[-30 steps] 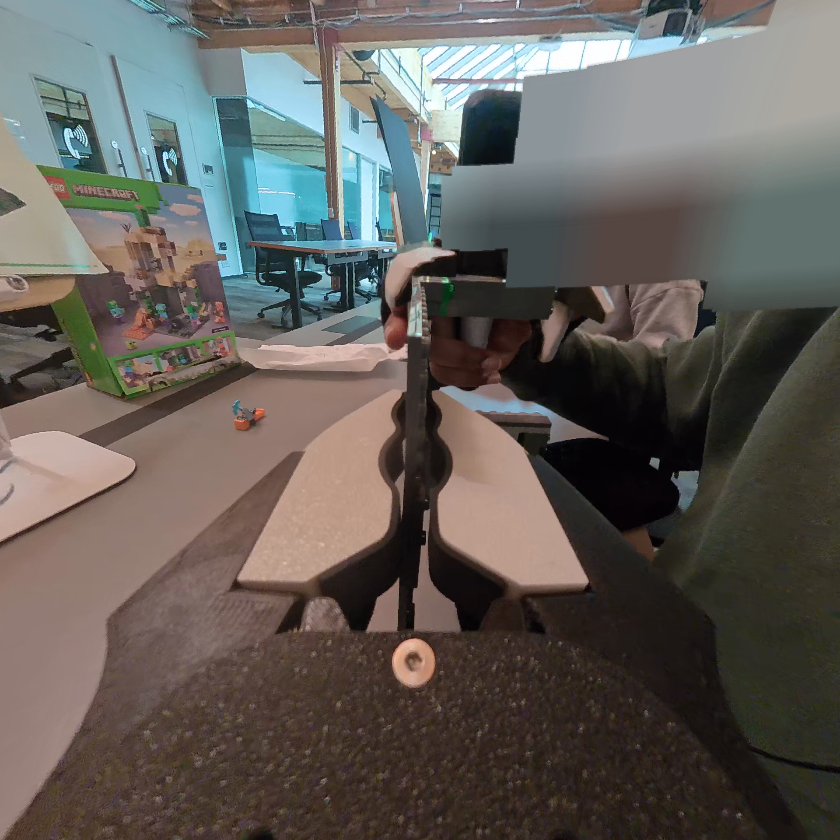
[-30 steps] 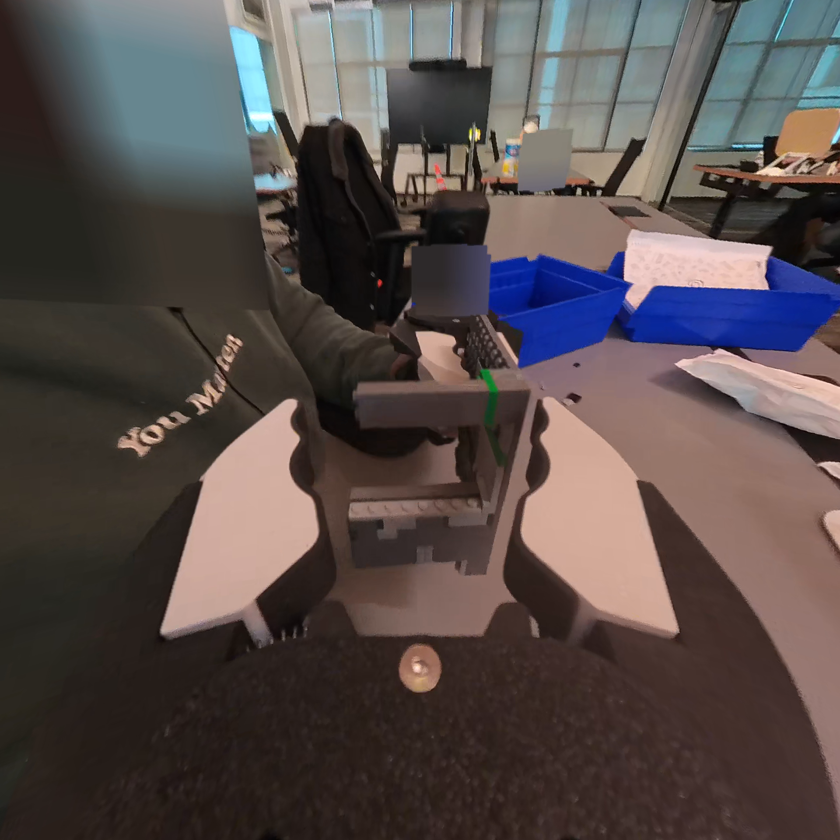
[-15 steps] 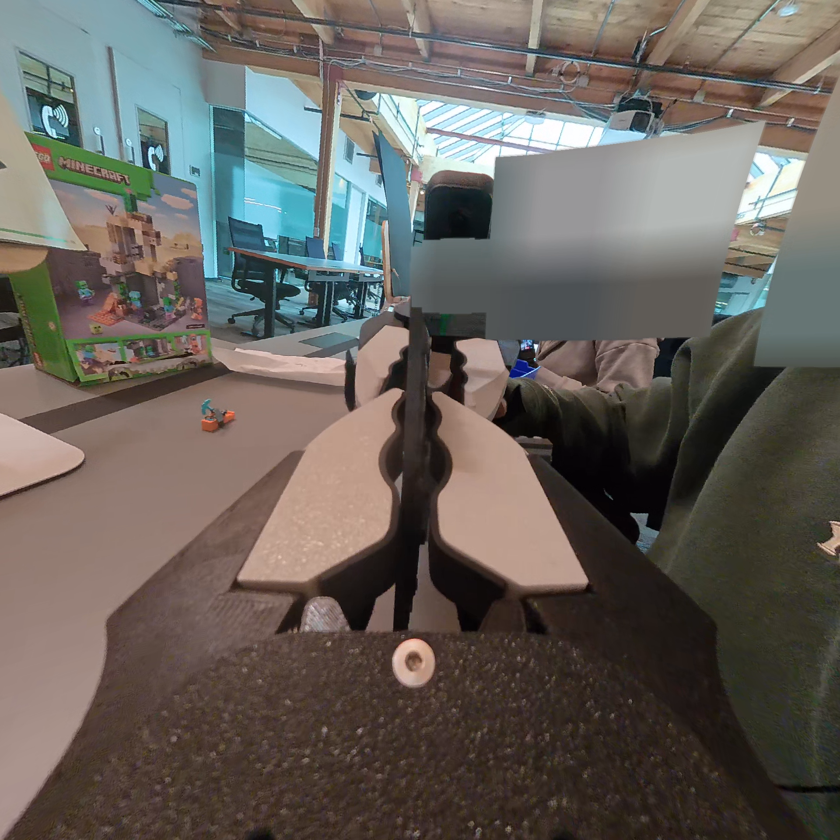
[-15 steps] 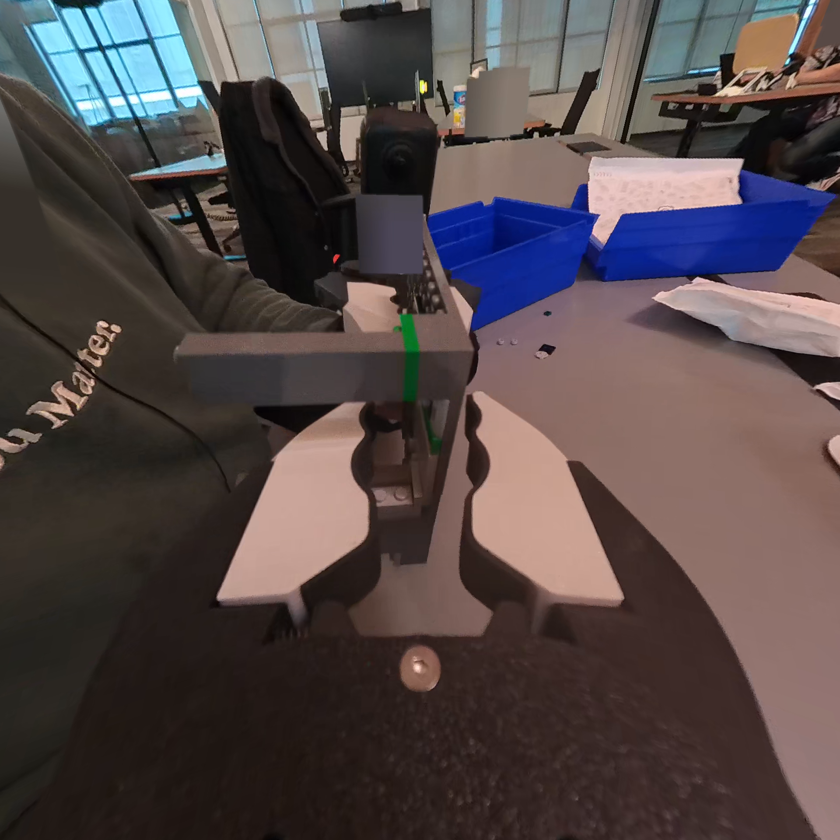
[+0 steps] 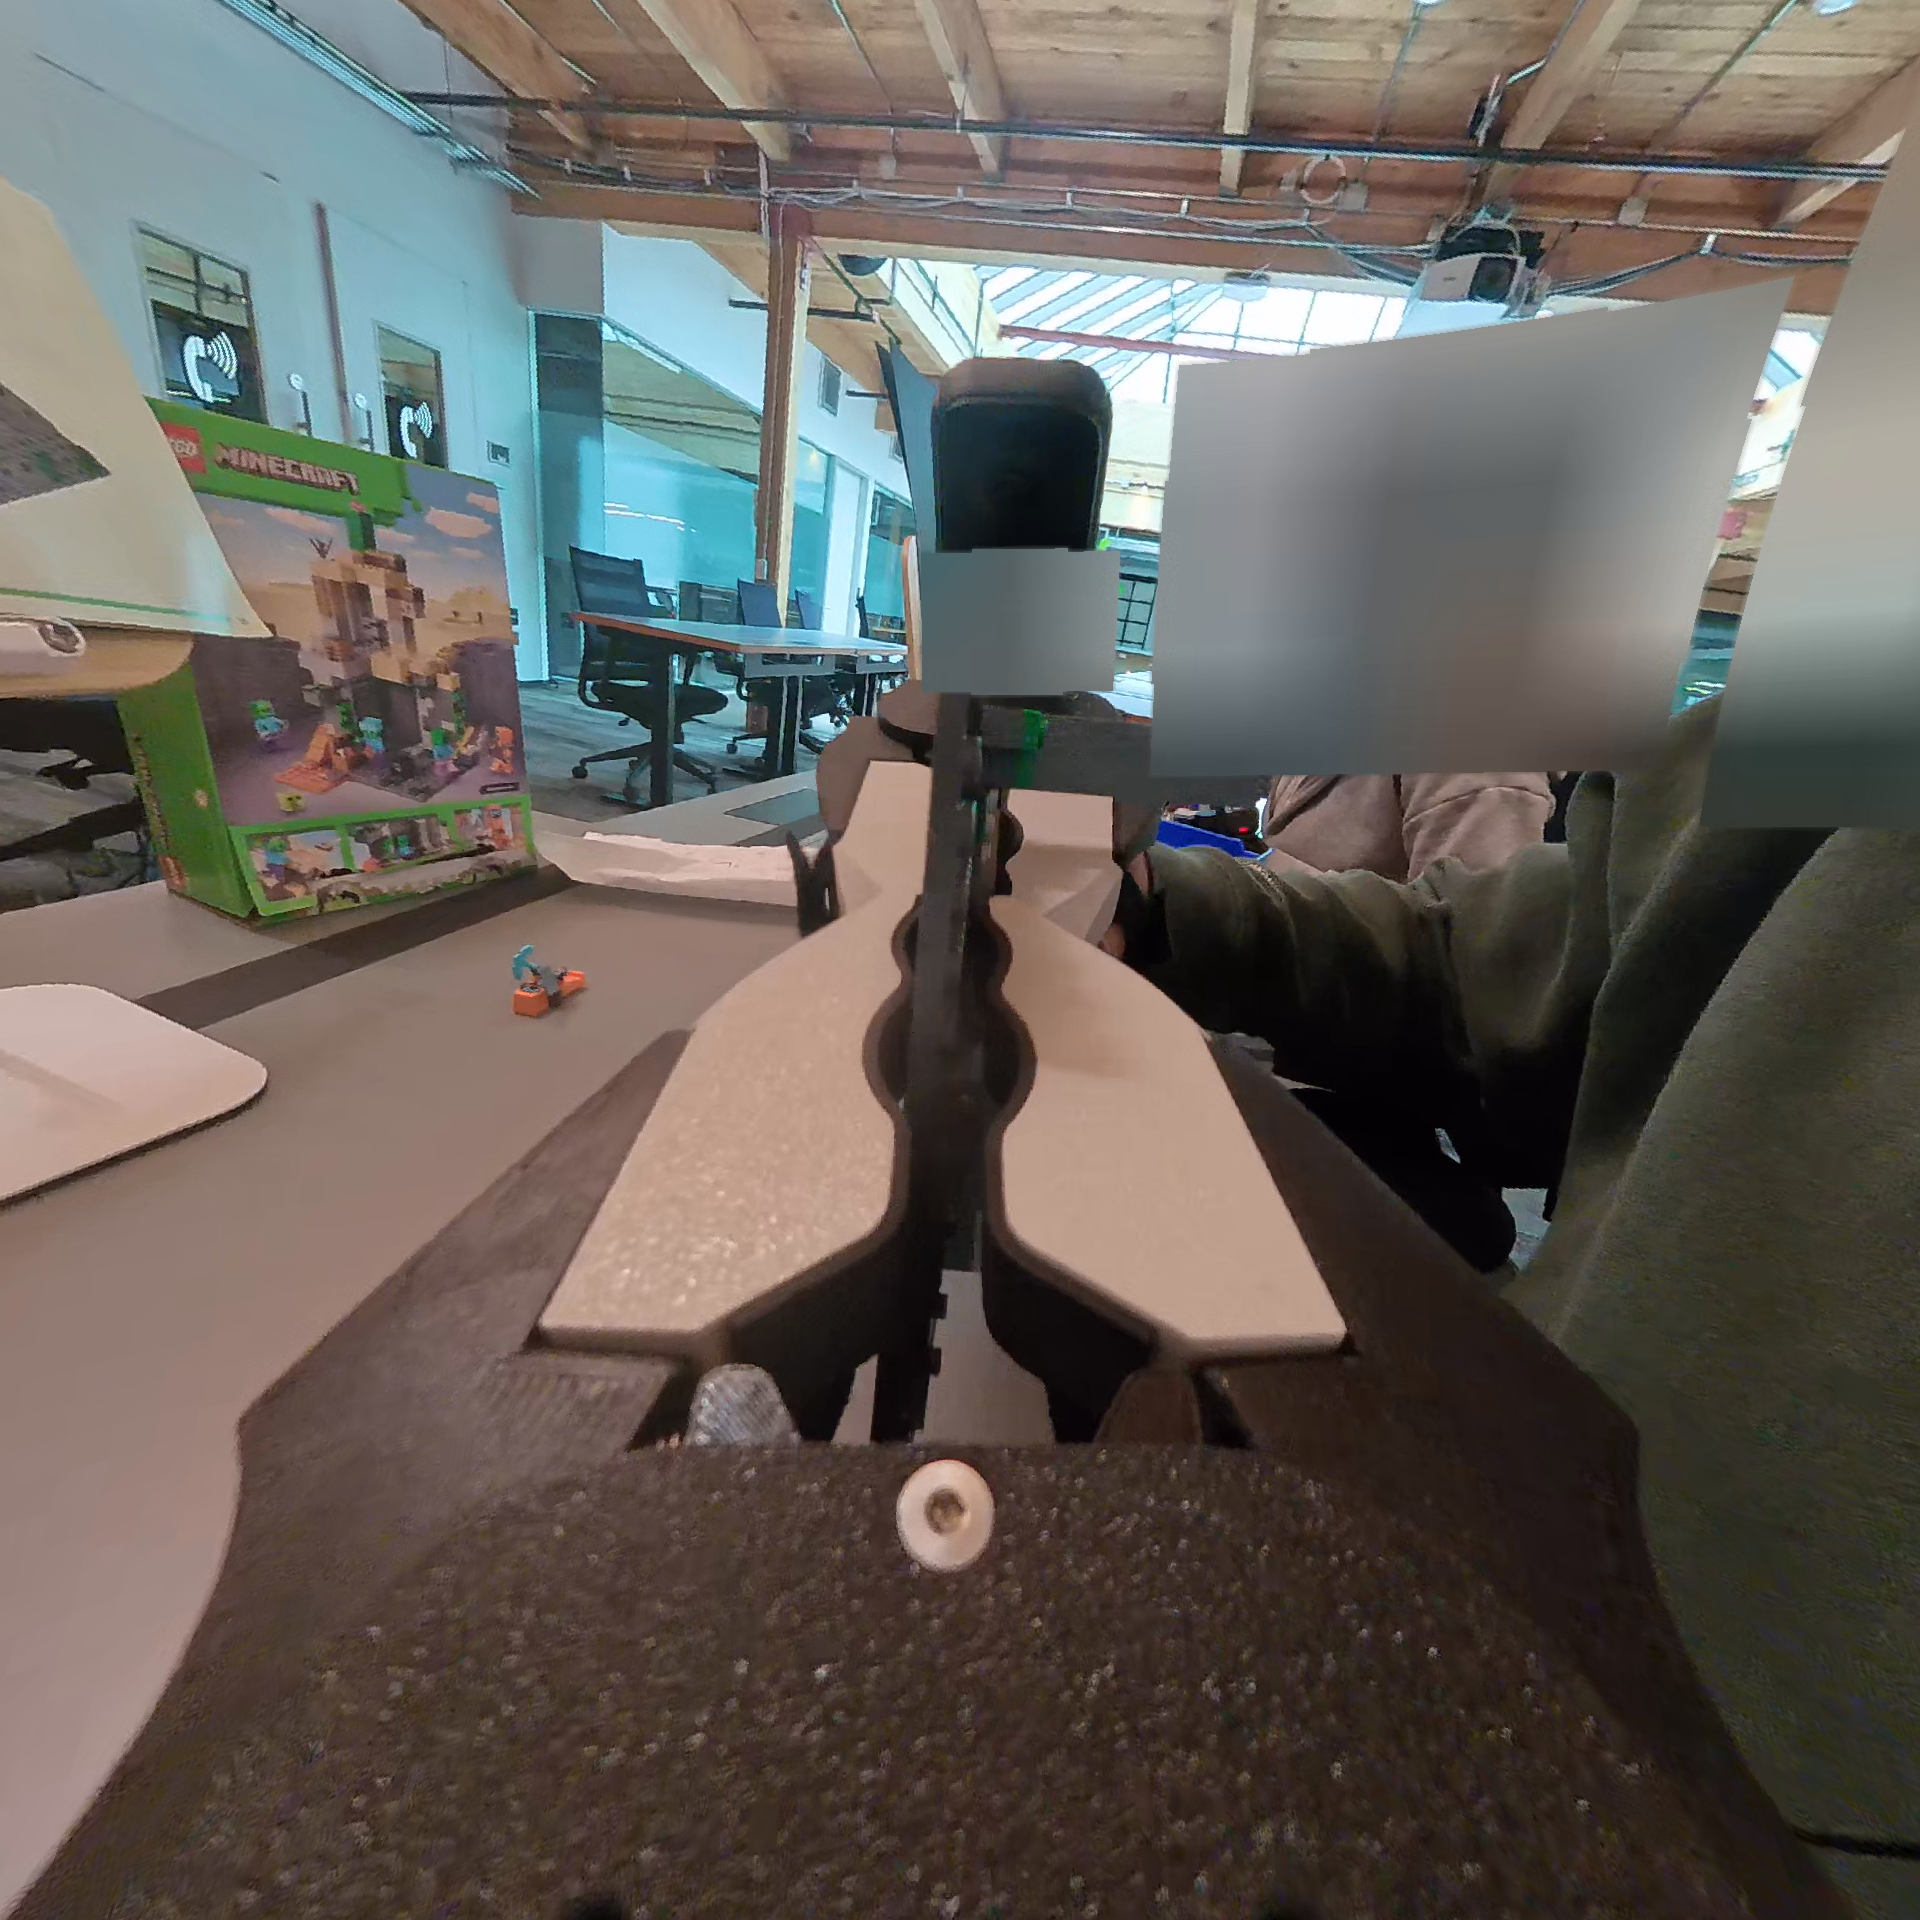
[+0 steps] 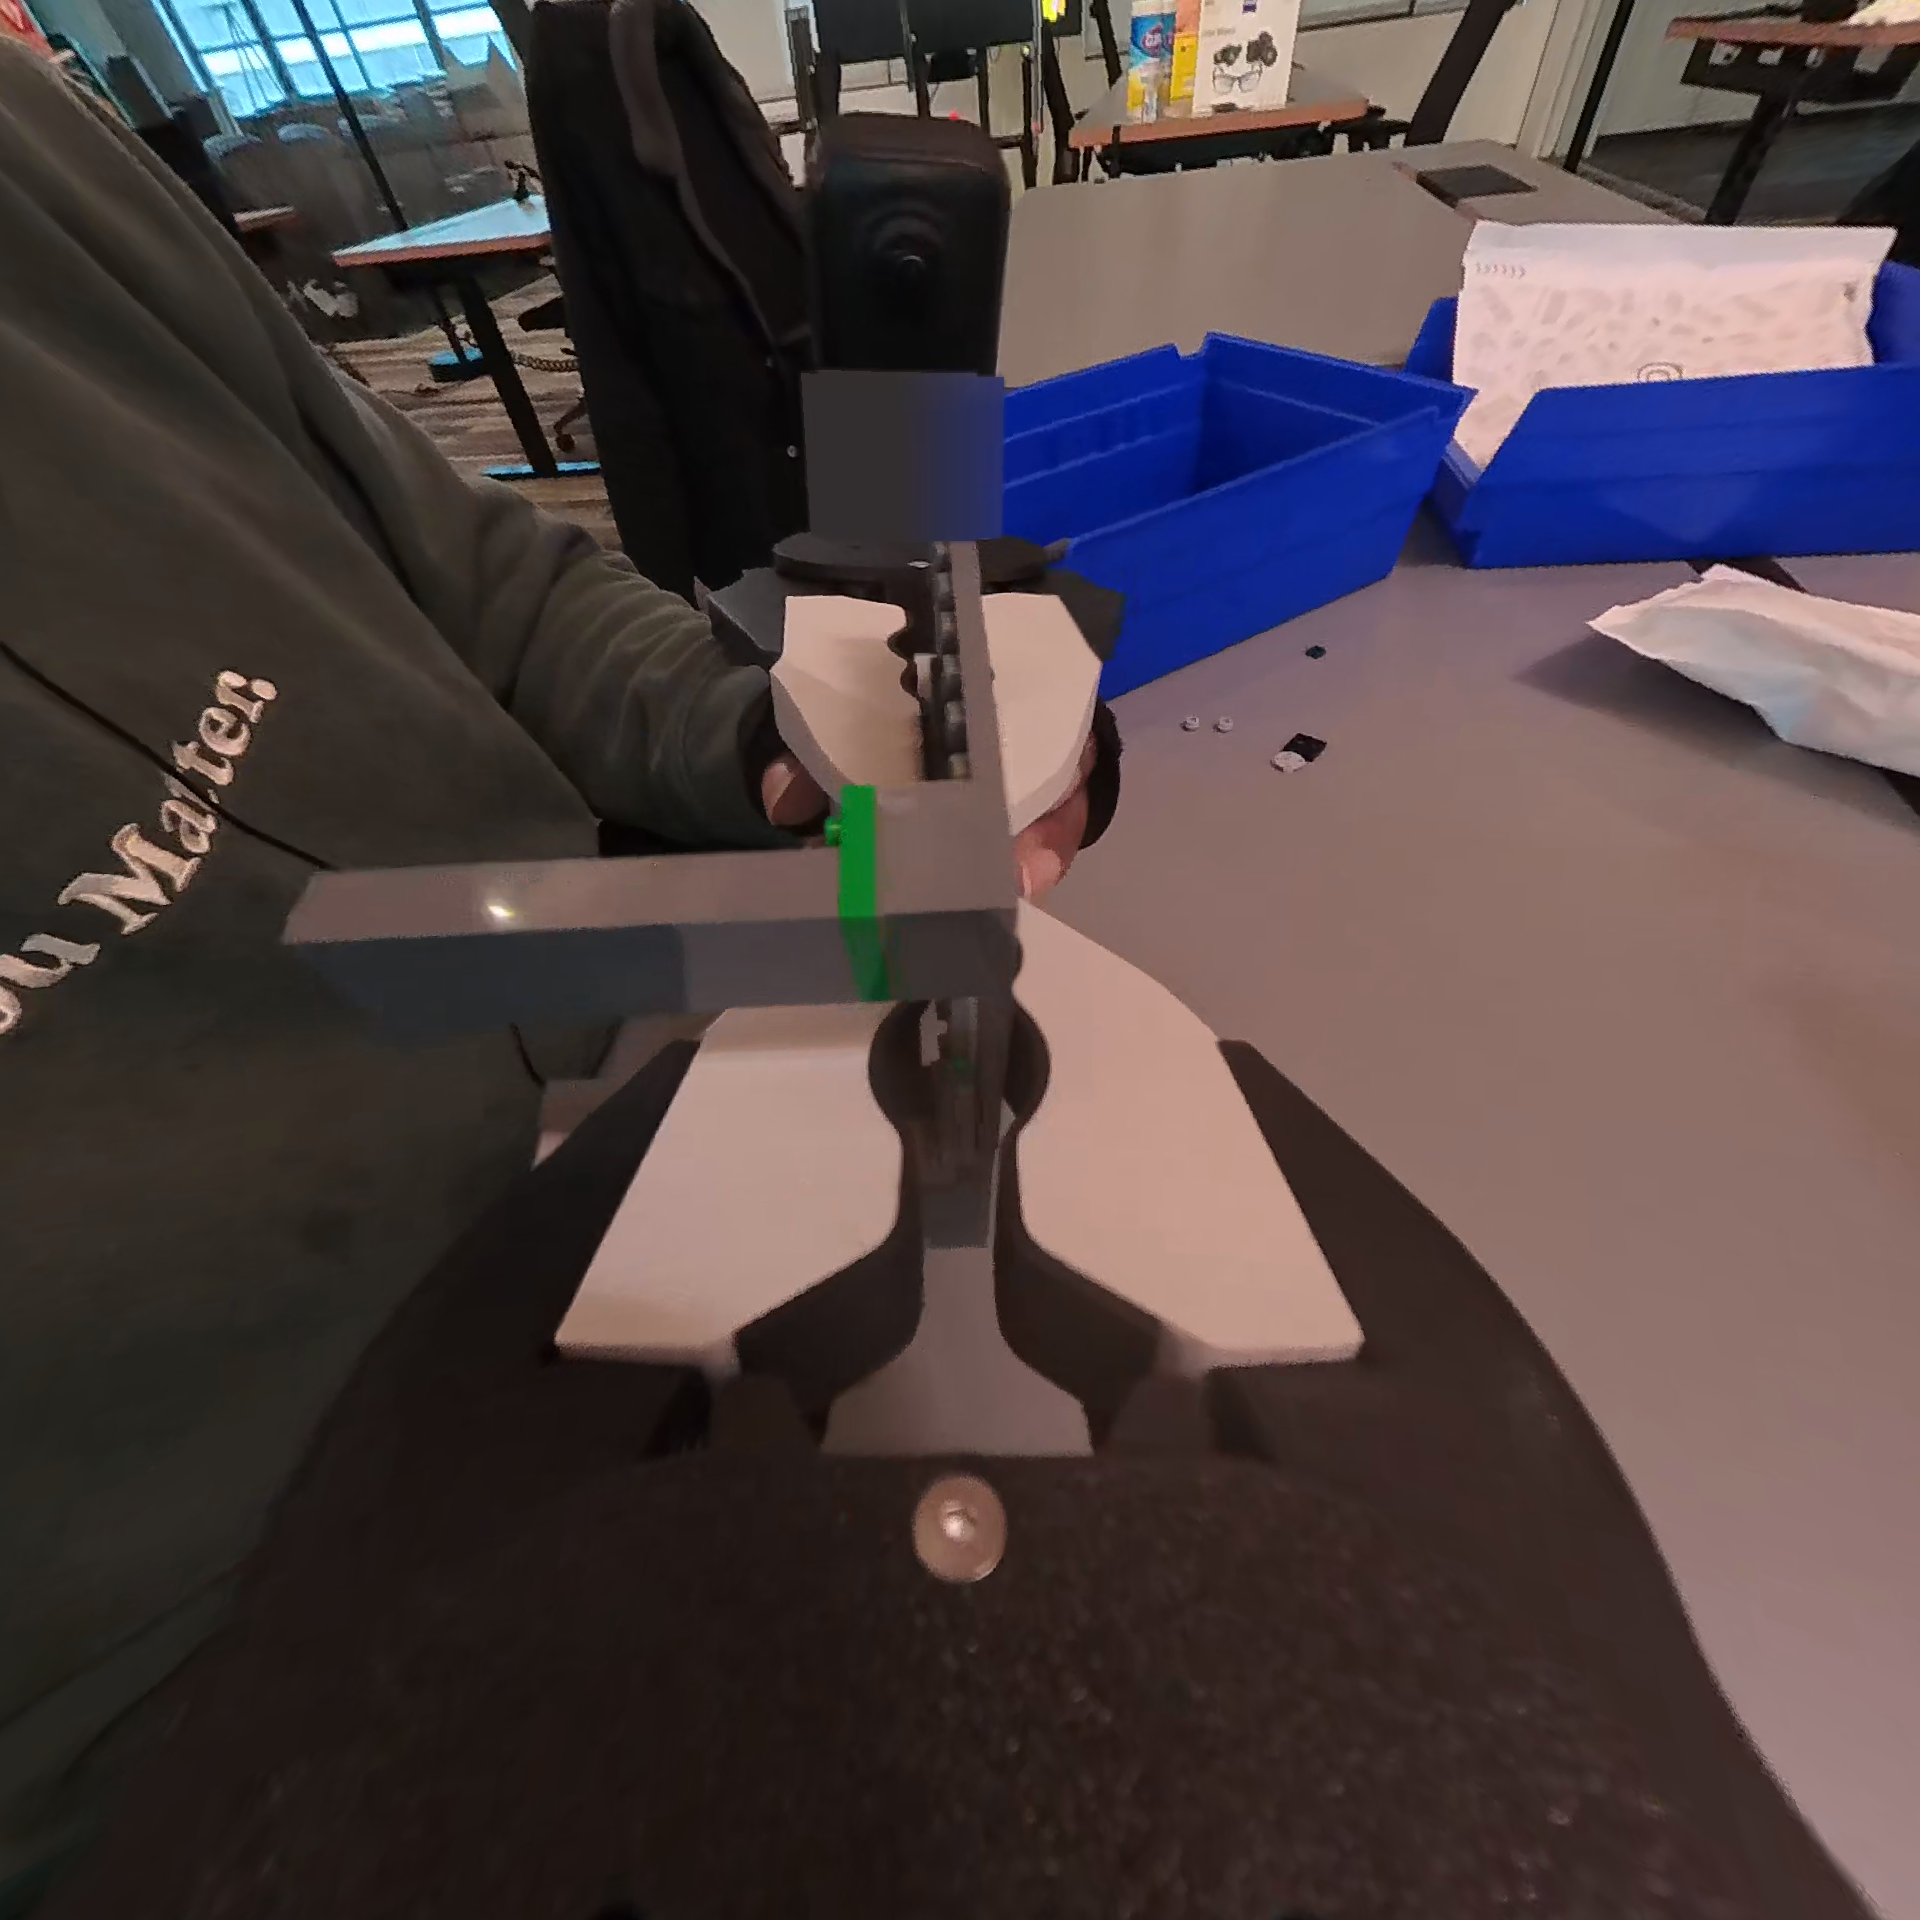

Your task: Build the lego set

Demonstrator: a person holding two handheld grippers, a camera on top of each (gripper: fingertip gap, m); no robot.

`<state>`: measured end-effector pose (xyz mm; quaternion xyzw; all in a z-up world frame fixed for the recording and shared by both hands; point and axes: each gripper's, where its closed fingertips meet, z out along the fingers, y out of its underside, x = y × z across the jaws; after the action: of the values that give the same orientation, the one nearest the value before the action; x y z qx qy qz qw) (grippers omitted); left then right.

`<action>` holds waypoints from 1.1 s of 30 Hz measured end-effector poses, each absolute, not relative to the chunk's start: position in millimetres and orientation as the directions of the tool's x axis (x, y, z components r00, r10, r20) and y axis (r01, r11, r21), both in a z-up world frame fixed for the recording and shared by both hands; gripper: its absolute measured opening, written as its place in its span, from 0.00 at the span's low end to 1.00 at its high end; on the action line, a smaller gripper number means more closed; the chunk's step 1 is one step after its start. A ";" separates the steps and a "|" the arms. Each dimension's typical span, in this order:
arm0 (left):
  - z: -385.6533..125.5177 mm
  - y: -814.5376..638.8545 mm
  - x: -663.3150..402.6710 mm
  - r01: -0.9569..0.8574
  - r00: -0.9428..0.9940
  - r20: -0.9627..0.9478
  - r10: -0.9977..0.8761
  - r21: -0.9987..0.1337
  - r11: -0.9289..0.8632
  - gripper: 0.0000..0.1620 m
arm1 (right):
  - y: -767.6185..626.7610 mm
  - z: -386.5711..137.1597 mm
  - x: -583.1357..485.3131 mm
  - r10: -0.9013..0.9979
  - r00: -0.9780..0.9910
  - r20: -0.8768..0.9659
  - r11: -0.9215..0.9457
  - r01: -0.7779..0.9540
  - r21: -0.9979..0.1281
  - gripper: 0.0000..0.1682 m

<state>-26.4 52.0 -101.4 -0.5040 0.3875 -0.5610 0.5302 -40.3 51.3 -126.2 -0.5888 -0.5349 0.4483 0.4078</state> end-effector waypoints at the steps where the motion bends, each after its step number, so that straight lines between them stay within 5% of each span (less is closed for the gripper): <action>1: -101.5 52.3 -26.5 0.200 0.070 0.155 -0.985 -0.970 -0.139 0.05 | 50.7 -125.9 -40.5 0.996 0.023 -0.083 -0.086 0.264 -0.961 0.05; 10: -113.0 44.8 -28.8 0.038 0.051 0.011 -0.999 -0.999 -0.009 0.11 | 44.4 -127.4 -34.8 0.993 -0.011 -0.113 -0.105 0.297 -0.949 0.04; 19: -115.9 44.6 -27.0 -0.028 0.078 -0.022 -0.997 -0.999 0.020 0.05 | 45.4 -127.4 -32.8 0.997 -0.003 -0.079 -0.074 0.294 -0.953 0.04; 28: -111.3 41.9 -29.2 0.011 0.052 0.029 -0.998 -1.000 -0.028 0.04 | 42.9 -110.6 -37.2 1.000 0.015 0.027 0.023 0.218 -0.976 0.10; 33: -110.4 40.0 -28.3 0.020 0.037 0.039 -0.999 -0.999 -0.039 0.05 | 41.8 -106.3 -39.5 0.997 0.019 0.071 0.066 0.192 -0.979 0.04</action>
<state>-28.3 40.0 -110.4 -0.5139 0.4758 -0.5052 0.5043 -39.5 41.8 -106.3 -0.5345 -0.5563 0.4257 0.4729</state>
